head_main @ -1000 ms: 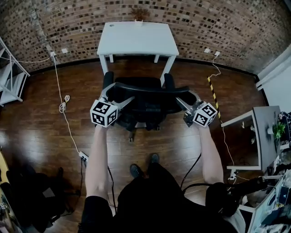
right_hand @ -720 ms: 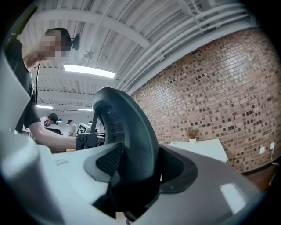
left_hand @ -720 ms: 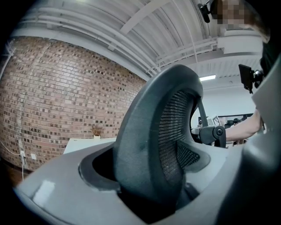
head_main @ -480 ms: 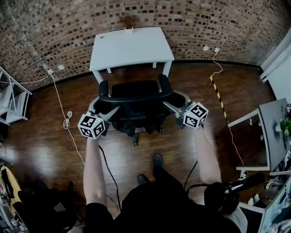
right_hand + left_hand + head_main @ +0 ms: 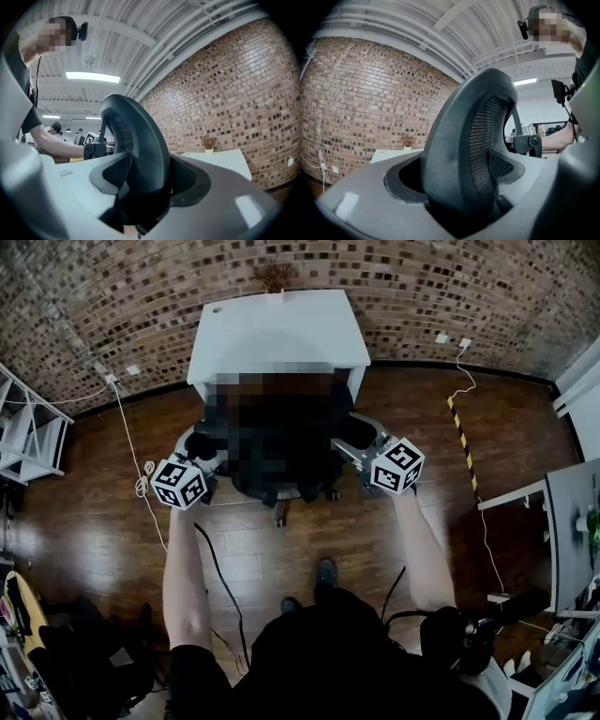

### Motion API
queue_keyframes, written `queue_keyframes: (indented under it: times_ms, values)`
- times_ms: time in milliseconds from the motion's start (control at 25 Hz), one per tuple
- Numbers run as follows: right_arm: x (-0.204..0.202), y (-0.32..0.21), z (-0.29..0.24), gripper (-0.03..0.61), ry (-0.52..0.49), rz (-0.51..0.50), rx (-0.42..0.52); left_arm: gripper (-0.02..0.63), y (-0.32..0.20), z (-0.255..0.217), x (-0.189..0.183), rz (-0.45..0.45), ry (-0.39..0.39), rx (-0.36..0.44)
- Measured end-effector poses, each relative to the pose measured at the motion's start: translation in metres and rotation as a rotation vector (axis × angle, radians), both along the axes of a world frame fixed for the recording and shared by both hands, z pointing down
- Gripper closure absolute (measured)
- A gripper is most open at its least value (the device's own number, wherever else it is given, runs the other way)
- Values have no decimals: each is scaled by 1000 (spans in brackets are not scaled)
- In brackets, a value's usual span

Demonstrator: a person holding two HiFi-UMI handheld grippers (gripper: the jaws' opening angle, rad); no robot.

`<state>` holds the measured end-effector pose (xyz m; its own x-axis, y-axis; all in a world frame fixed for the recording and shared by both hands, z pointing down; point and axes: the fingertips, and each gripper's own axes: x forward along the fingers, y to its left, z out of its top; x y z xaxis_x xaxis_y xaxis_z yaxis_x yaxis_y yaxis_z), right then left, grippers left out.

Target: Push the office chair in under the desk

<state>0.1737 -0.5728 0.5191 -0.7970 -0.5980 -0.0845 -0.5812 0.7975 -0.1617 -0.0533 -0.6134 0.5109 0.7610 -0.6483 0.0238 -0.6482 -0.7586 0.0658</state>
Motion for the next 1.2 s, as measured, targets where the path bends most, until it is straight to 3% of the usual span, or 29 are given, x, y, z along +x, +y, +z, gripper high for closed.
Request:
queue_keyframes:
  times_ms: [160,320,560,760,1000,1200]
  values:
    - [-18,-25,16,337,16,10,-25,104,-22,9,-21,-9,14,-21]
    - [-48,-51,74,339,94,-12,-61,104,-38,48,-52,-74,52,-39]
    - [-3,-75,81,341,92,-41,-69,104,-67,54,13,-58,74,-12]
    - [-4,-95,97,342,96,-53,-74,104,-85,72,12,-82,67,-28]
    - [-5,-89,85,344,80,-83,-63,104,-76,54,6,-100,50,-9]
    - [31,-75,43,342,44,-67,-17,104,-72,31,34,-59,18,-3]
